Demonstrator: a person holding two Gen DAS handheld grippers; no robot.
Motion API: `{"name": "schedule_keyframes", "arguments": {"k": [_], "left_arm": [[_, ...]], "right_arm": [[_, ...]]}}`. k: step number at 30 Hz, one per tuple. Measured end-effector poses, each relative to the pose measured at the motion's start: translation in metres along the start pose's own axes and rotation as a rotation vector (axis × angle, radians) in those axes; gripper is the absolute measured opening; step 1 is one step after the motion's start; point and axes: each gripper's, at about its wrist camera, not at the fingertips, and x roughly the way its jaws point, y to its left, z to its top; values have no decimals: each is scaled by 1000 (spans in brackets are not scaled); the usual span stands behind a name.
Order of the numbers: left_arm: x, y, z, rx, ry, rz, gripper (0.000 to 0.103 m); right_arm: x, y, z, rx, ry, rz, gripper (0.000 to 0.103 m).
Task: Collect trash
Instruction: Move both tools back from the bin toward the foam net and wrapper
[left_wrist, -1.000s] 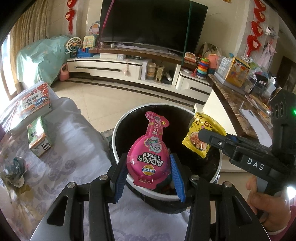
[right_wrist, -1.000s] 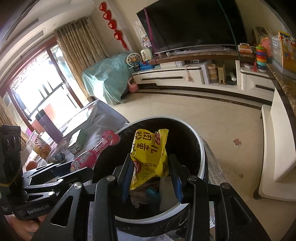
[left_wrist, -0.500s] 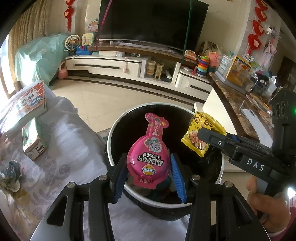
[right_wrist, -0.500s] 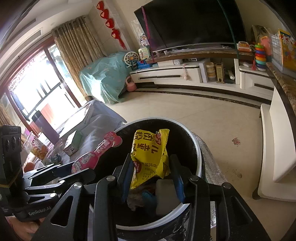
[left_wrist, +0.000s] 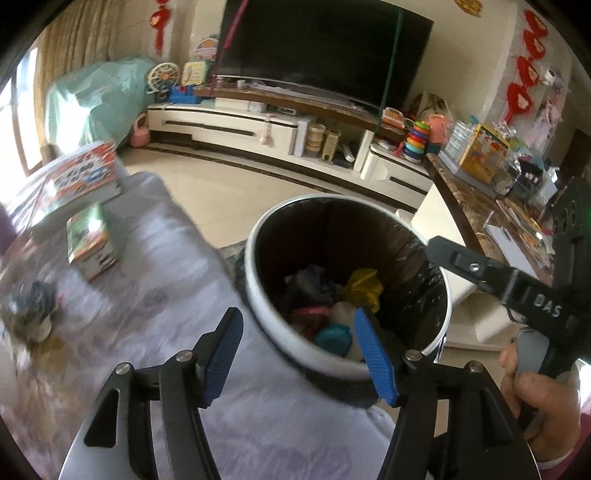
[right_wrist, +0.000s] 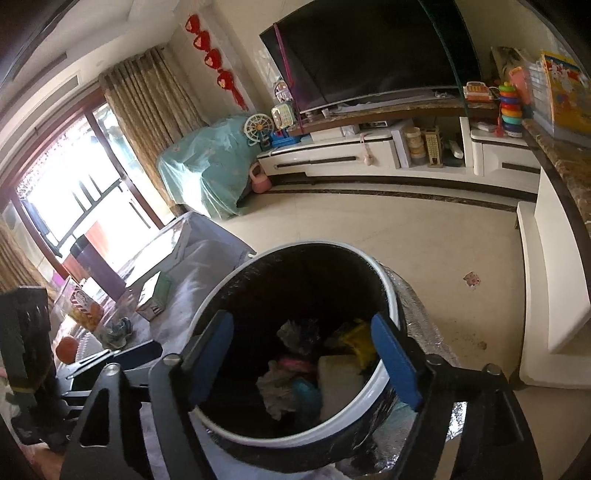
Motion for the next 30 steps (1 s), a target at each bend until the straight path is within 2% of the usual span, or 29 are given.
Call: {"name": "schedule_keyframes", "arguments": {"k": [1, 6, 15, 23, 30], "left_arm": [[-4, 4, -4, -14, -3, 0, 63], [-30, 21, -32, -83, -34, 22, 66], [-82, 54, -85, -157, -66, 97, 68], [-125, 89, -116, -265, -92, 158, 68], [-155, 117, -136, -326, -124, 224, 68]], "right_arm": [[-1, 2, -2, 1, -1, 5, 87], [-8, 20, -16, -10, -2, 32, 91], [-19, 72, -44, -104, -10, 98, 93], [-17, 112, -65, -168, -2, 155, 98], [-5, 140, -83, -195, 44, 193, 98]]}}
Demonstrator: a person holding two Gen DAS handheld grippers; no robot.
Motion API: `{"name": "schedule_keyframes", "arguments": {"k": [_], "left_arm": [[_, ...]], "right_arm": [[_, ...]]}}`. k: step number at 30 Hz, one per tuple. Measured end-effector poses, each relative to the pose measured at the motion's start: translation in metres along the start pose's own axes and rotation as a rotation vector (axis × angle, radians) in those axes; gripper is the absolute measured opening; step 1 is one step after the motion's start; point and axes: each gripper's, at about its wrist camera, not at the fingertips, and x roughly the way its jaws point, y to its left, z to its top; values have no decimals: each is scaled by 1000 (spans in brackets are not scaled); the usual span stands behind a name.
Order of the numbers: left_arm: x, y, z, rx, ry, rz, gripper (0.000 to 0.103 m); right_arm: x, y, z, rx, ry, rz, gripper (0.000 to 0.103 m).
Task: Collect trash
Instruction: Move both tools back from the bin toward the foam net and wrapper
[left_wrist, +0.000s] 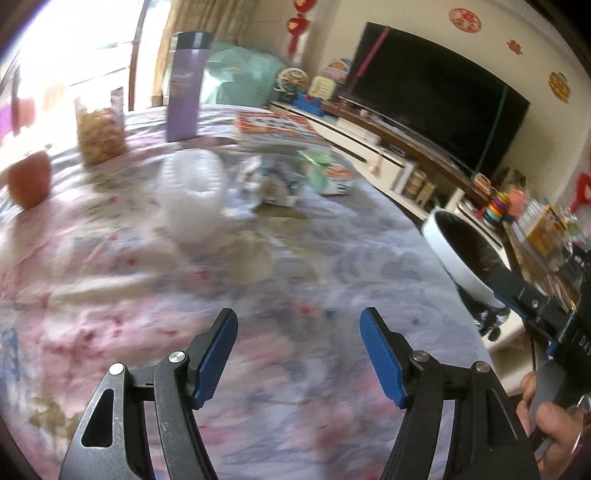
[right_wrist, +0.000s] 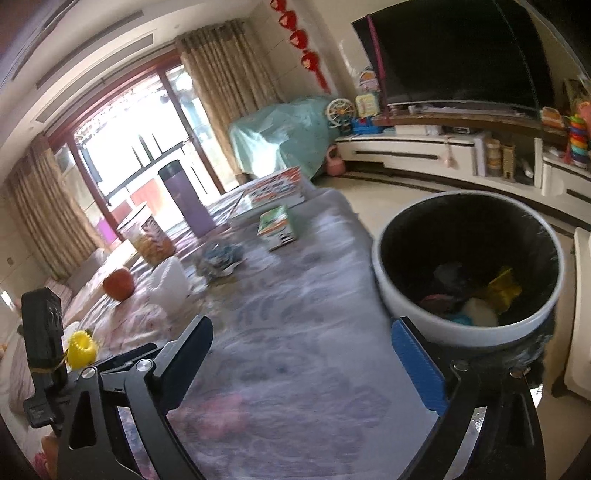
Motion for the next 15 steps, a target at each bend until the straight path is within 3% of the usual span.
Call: {"name": "schedule_keyframes", "arguments": {"k": [15], "left_arm": [[3, 50, 10, -86, -11, 73, 70]], "right_arm": [[46, 35, -6, -31, 58, 74, 98]]}}
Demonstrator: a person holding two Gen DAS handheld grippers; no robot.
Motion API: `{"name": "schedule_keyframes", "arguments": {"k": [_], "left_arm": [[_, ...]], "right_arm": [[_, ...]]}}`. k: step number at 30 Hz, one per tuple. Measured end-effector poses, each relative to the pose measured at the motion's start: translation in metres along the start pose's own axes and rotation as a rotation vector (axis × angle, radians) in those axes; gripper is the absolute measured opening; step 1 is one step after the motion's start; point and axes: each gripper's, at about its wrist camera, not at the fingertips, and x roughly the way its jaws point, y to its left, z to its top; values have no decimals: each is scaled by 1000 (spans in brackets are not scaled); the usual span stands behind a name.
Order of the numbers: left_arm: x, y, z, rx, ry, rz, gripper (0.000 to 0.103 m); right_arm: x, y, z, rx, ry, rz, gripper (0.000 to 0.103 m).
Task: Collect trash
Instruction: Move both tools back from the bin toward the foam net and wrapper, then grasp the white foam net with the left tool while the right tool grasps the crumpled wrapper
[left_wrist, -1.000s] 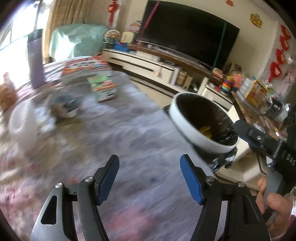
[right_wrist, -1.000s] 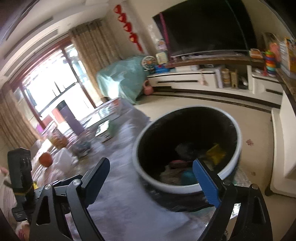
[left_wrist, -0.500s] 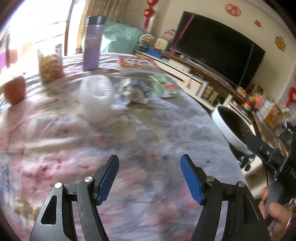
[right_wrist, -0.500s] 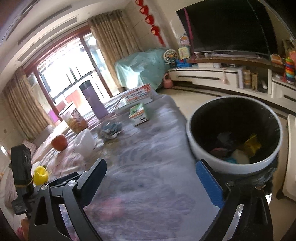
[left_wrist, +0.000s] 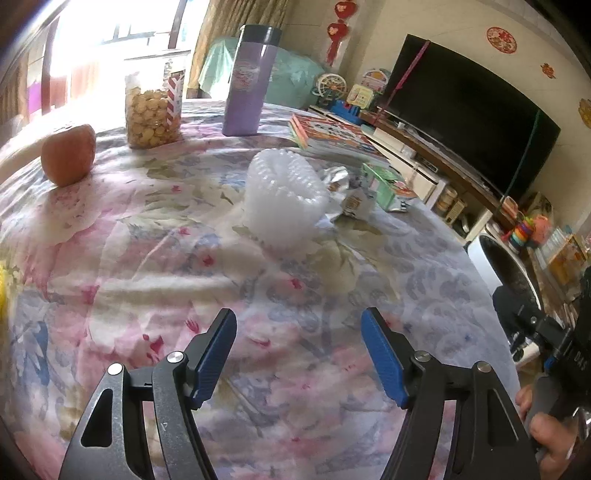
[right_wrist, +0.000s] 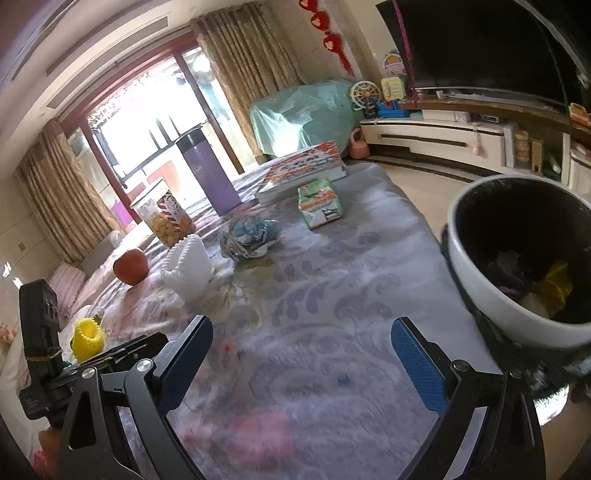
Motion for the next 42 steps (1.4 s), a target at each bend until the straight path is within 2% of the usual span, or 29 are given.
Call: {"name": "schedule_keyframes", "arguments": {"k": [8, 14, 19, 24, 26, 27, 28, 33, 34, 38, 42], "left_arm": [[23, 8, 20, -15, 12, -3, 73], [49, 12, 38, -23, 19, 15, 74], [60, 21, 55, -52, -17, 32, 73], [72, 32, 64, -44, -59, 47, 68], [79, 37, 64, -46, -54, 29, 51], [83, 40, 64, -55, -43, 13, 45], [86, 43, 65, -62, -34, 6, 31], [91, 47, 66, -72, -32, -16, 25], [91, 47, 66, -70, -32, -19, 23], [87, 47, 63, -63, -49, -14, 21], [75, 43, 55, -51, -56, -11, 20]], "right_arm": [[39, 11, 21, -24, 45, 63, 97], [71, 18, 36, -23, 77, 92, 84], [98, 25, 45, -21, 98, 110, 82], [126, 29, 52, -4, 122, 120, 79], [136, 31, 54, -4, 132, 118, 73], [140, 32, 54, -3, 137, 118, 71], [144, 33, 55, -1, 141, 119, 64], [152, 36, 55, 2, 159, 127, 23], [152, 36, 54, 2, 159, 132, 11], [146, 36, 52, 3, 154, 134, 3], [132, 37, 46, -10, 143, 137, 2]]}}
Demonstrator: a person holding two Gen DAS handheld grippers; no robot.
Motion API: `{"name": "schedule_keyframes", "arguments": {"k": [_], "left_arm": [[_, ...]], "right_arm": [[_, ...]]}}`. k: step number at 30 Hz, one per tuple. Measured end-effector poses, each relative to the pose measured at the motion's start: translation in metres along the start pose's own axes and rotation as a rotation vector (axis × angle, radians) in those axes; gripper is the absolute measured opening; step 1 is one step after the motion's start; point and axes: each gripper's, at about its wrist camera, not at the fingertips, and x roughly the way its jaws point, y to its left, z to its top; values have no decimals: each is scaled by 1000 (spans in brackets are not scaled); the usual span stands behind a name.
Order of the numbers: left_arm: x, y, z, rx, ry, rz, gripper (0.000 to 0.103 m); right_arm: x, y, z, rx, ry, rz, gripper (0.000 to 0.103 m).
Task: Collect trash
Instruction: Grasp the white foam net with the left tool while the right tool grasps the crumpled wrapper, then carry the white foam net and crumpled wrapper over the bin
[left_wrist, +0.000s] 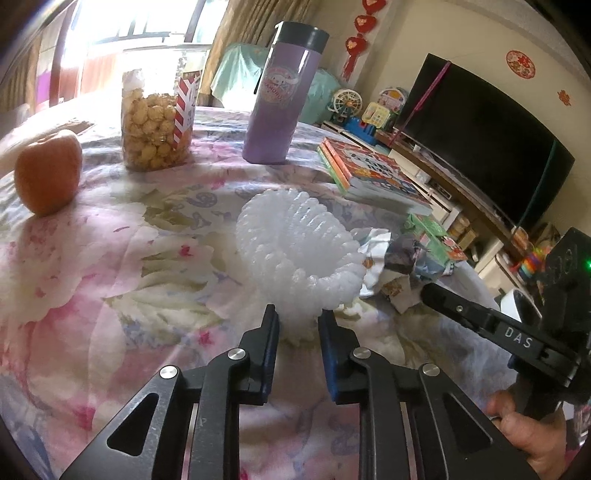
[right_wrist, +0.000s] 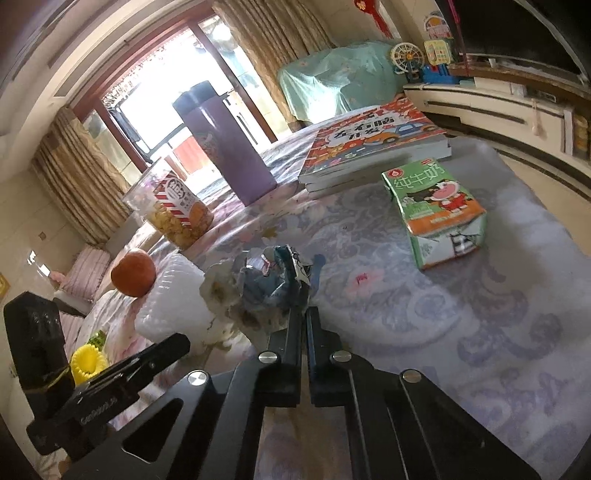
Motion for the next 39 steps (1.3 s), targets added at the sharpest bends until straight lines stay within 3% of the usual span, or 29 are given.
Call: {"name": "schedule_keyframes", "arguments": {"k": [3, 6, 10, 18, 21, 22, 30, 39], "left_arm": [[-11, 1, -7, -4, 0, -10, 20], [-18, 4, -12, -8, -5, -10, 20], [-24, 9, -13, -23, -20, -20, 20], [-22, 6, -14, -2, -19, -38, 20], [-22, 6, -14, 1, -22, -42, 20], [-21, 6, -15, 4, -23, -42, 20], [-27, -11, -21, 71, -16, -26, 18], [-47, -53, -40, 138, 18, -120, 18]], "right_arm": [[-10, 3, -6, -12, -1, -10, 2], [-14, 5, -9, -3, 9, -6, 12], [-15, 8, -7, -7, -18, -32, 58], [23, 7, 10, 26, 15, -69, 58], [28, 7, 9, 21, 24, -74, 32], [25, 7, 8, 23, 18, -64, 28], [-29, 1, -15, 28, -37, -59, 25], [-96, -18, -45, 43, -100, -102, 25]]}}
